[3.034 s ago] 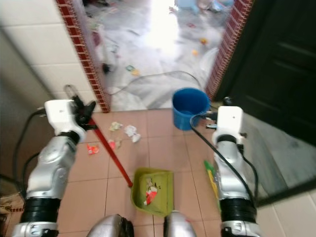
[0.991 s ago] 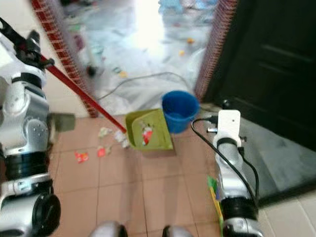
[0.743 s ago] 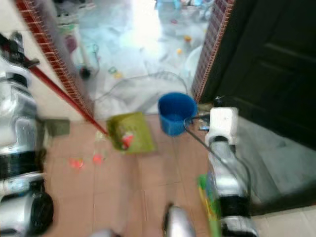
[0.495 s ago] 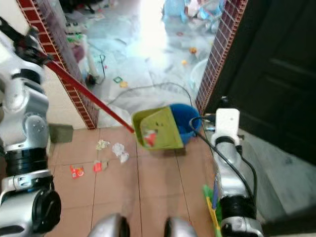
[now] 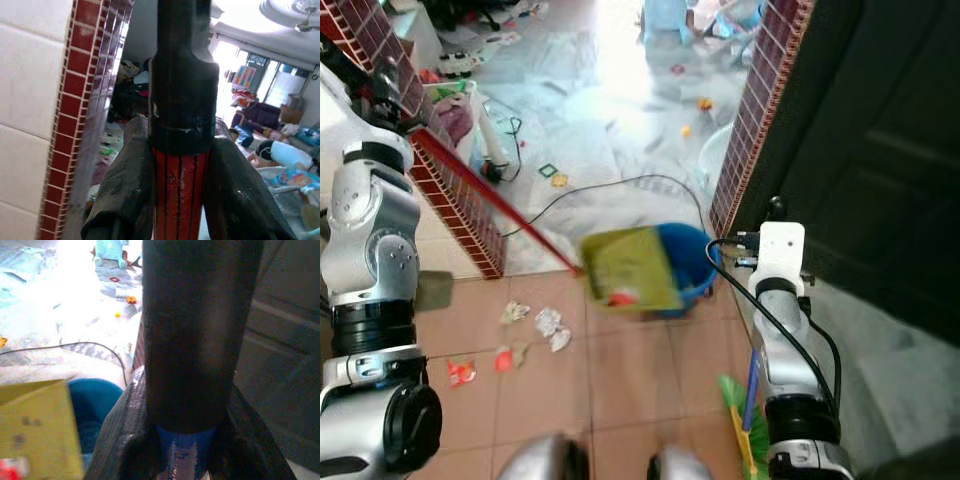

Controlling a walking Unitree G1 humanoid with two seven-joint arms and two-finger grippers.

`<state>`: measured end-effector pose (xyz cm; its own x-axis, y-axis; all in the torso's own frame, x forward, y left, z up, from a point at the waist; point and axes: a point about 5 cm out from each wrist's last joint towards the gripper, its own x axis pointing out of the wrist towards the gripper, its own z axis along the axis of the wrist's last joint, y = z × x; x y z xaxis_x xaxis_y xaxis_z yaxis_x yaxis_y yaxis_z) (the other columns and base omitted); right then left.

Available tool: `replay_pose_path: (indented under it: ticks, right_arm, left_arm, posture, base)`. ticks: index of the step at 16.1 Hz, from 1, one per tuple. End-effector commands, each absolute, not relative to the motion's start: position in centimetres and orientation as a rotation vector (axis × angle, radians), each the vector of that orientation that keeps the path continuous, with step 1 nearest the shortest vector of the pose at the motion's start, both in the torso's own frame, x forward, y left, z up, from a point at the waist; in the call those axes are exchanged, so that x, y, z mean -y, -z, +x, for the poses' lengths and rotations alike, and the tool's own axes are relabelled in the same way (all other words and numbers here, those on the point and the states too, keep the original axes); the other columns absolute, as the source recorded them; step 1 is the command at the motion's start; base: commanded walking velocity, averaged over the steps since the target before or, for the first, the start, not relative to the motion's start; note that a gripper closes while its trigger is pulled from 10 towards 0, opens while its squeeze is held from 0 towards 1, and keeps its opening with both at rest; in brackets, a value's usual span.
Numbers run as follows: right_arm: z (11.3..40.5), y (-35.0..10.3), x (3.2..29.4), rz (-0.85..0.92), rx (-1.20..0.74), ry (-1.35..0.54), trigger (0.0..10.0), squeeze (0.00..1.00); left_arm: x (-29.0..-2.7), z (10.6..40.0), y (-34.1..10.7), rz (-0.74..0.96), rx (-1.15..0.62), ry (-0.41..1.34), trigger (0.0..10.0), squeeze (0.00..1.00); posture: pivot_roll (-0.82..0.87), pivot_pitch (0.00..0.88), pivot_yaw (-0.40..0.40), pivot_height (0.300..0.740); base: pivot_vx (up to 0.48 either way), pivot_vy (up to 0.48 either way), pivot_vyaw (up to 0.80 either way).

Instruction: Sweep floor

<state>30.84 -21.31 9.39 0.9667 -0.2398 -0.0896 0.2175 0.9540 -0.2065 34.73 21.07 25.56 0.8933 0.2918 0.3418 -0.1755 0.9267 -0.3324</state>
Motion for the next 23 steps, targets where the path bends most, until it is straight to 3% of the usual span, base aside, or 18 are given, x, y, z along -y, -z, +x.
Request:
replay_pose_path:
  ticks: [1,15,23]
  right_arm:
    - [31.2,-10.0,20.5,-0.192,-0.081,0.207,10.0,0.0]
    - [31.4,-9.8,20.2,-0.19,-0.083,0.191,10.0,0.0]
    - [31.6,-9.8,19.9,-0.184,-0.079,0.182,10.0,0.0]
  left_arm:
    - [-22.1,34.2,-27.2,-0.279,0.482,-0.281,10.0,0.0]
    - [-21.1,34.2,-26.6,-0.211,0.489,-0.256,10.0,0.0]
    - [-16.0,34.3,-24.5,-0.095,0.479,-0.051,10.0,0.0]
  posture:
    - [-0.06,0.094,0.039,0.74]
    - [-0.06,0.094,0.035,0.74]
    - [-0.06,0.101,0.036,0.74]
  base:
    - [0.469,0.0,0.0]
    - [0.47,0.0,0.0]
    - [0.0,0.0,0.0]
